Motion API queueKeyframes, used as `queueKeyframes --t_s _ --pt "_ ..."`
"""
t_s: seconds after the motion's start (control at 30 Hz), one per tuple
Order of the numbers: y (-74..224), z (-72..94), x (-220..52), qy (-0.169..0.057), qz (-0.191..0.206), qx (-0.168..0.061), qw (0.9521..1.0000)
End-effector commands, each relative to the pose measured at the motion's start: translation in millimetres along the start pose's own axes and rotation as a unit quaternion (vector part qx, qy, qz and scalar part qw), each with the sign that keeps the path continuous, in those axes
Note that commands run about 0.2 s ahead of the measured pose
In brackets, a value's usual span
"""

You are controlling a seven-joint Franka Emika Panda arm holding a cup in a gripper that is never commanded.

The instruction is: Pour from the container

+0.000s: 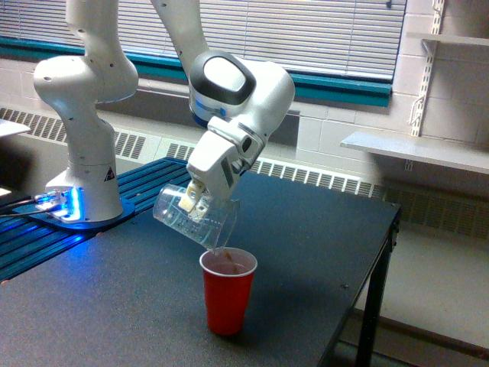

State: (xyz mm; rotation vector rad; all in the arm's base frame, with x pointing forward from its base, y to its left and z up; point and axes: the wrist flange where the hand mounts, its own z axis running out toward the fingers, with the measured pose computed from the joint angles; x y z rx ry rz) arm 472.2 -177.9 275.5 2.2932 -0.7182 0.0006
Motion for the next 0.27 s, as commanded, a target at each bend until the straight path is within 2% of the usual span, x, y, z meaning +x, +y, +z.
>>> queueKeyframes --t_s 0.03,0.27 --pt "0.9 -1.7 6.5 -0.005 -0.016 0.004 0.9999" --pt "8.0 2.1 12.3 -0.017 -0.013 0.021 0.9995"
